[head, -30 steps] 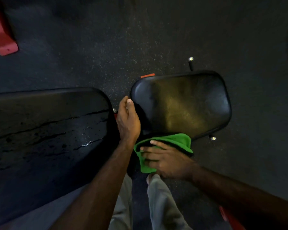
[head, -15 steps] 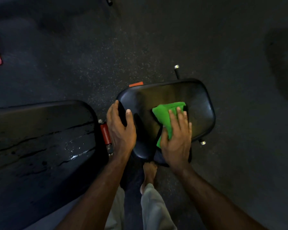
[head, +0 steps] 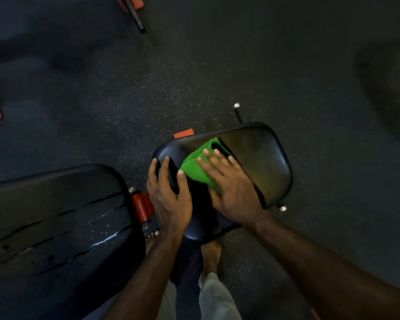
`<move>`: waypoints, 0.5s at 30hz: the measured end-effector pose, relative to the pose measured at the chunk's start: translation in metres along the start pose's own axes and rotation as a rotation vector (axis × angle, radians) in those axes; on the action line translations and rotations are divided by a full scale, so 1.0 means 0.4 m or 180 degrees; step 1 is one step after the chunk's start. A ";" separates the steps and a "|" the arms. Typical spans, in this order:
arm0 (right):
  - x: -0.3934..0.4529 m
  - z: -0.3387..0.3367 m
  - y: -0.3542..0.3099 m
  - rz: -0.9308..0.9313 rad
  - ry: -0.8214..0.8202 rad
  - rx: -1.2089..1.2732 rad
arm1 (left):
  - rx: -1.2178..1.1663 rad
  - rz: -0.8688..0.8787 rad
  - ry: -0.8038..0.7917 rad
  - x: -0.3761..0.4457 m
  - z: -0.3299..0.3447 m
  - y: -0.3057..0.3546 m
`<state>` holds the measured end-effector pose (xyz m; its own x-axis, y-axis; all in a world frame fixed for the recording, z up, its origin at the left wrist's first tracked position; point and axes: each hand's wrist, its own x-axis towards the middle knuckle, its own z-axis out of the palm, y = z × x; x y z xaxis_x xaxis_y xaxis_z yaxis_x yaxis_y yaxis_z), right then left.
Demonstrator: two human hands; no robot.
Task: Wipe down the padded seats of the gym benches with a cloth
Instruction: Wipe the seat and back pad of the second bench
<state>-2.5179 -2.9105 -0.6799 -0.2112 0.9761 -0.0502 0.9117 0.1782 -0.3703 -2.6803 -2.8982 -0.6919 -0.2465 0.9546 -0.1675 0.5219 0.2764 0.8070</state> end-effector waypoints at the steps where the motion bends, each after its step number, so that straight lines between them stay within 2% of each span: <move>1: 0.017 -0.007 0.036 0.0197 0.0153 0.0015 | 0.0002 0.0019 -0.0003 -0.001 0.001 0.003; 4: 0.079 -0.010 0.038 0.1733 0.0834 0.0272 | 0.0006 0.0034 -0.0050 0.000 0.007 0.014; 5: 0.102 -0.004 0.006 0.1749 0.0840 0.0224 | 0.0019 0.0027 -0.0027 0.003 0.010 0.014; 6: 0.117 0.003 -0.017 0.1393 0.0690 0.0156 | 0.0032 0.0017 -0.0006 0.006 0.015 0.015; 8: 0.127 0.012 -0.026 0.0181 0.0200 0.0009 | 0.0052 0.0002 -0.0009 0.010 0.019 0.015; 9: 0.133 0.004 0.001 -0.0176 0.0075 -0.0084 | 0.0062 0.0018 -0.0017 0.012 0.020 0.017; 10: 0.138 -0.008 0.037 -0.0203 0.0100 -0.0108 | 0.0071 0.0040 -0.0033 0.014 0.021 0.021; 11: 0.143 -0.014 0.069 0.0082 0.0303 -0.0070 | 0.0072 0.0065 -0.0060 0.015 0.020 0.026; 14: 0.152 -0.030 0.102 0.1835 0.1042 0.0207 | 0.0100 0.0120 -0.0187 0.020 0.020 0.042; 15: 0.158 -0.032 0.084 0.1965 0.1056 0.0200 | 0.0119 0.0145 -0.0205 0.023 0.020 0.045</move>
<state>-2.4962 -2.8413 -0.6836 0.4660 0.8847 0.0134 0.8061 -0.4182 -0.4188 -2.6666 -2.8837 -0.6837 -0.1694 0.9711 -0.1680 0.5619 0.2352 0.7930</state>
